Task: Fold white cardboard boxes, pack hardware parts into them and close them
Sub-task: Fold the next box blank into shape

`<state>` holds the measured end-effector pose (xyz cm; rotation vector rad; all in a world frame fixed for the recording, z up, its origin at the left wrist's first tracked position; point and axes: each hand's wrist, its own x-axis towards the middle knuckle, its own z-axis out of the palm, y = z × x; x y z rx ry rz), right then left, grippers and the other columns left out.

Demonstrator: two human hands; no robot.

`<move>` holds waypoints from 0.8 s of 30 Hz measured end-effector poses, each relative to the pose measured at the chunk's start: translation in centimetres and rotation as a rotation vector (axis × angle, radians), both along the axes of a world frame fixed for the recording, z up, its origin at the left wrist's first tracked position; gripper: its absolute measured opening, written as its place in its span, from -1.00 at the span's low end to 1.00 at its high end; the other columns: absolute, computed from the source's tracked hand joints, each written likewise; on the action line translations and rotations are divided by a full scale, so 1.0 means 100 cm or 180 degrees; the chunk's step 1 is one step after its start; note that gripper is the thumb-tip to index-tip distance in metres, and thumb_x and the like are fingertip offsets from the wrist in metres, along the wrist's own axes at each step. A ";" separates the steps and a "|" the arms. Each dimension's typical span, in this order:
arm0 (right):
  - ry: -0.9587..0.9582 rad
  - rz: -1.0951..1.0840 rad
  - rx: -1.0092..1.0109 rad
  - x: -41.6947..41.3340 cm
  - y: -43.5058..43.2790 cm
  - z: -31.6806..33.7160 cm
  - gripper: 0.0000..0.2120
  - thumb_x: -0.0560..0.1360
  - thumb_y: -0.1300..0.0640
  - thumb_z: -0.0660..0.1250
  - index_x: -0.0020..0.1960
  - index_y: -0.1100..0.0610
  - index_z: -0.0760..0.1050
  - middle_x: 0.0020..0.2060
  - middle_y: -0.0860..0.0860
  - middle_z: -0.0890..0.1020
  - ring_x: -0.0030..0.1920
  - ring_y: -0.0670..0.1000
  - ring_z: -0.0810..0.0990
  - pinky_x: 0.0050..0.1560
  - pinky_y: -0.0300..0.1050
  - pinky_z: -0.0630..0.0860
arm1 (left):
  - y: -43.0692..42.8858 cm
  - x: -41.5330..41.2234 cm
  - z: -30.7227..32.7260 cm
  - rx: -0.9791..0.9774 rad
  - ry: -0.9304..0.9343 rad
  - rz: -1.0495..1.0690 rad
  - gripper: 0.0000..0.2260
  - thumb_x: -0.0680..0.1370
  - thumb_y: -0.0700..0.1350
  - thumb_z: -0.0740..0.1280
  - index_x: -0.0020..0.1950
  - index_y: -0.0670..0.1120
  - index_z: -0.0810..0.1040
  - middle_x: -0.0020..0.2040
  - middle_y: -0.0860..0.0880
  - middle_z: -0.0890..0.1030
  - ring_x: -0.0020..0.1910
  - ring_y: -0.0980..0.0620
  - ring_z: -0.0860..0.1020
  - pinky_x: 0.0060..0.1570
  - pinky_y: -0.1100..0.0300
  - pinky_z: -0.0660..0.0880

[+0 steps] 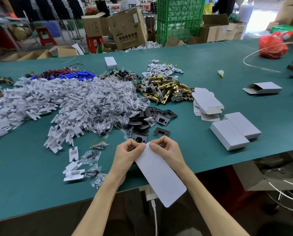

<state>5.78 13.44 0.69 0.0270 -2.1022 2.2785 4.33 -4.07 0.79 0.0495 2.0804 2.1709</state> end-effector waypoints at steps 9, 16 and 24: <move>-0.0012 -0.0136 -0.0016 -0.003 0.000 -0.003 -0.87 0.52 0.27 0.48 -0.13 0.24 0.54 -0.16 -0.02 0.71 -0.22 -0.11 0.64 -0.26 -0.26 0.54 | 0.000 0.000 0.001 -0.0016 -0.0028 -0.0042 -0.78 0.57 -0.14 0.50 -0.23 -0.17 0.57 -0.22 -0.16 0.56 -0.22 -0.04 0.50 -0.26 0.18 0.44; -0.0004 -0.0256 0.0066 -0.004 0.001 -0.006 -0.88 0.52 0.25 0.47 -0.07 0.26 0.54 -0.16 0.01 0.66 -0.23 -0.15 0.61 -0.26 -0.29 0.54 | 0.000 0.001 -0.003 0.0079 0.0051 0.0001 -0.79 0.59 -0.11 0.48 -0.20 -0.18 0.62 -0.24 -0.13 0.58 -0.25 -0.01 0.50 -0.26 0.21 0.46; 0.0036 -0.0289 0.0150 -0.005 -0.001 -0.008 -0.90 0.52 0.22 0.48 -0.03 0.22 0.58 -0.13 0.01 0.65 -0.13 -0.12 0.62 -0.14 -0.23 0.55 | 0.005 -0.001 -0.009 -0.0176 0.0136 0.0187 -0.81 0.59 -0.11 0.47 -0.18 -0.17 0.64 -0.28 0.00 0.63 -0.29 0.11 0.52 -0.27 0.30 0.45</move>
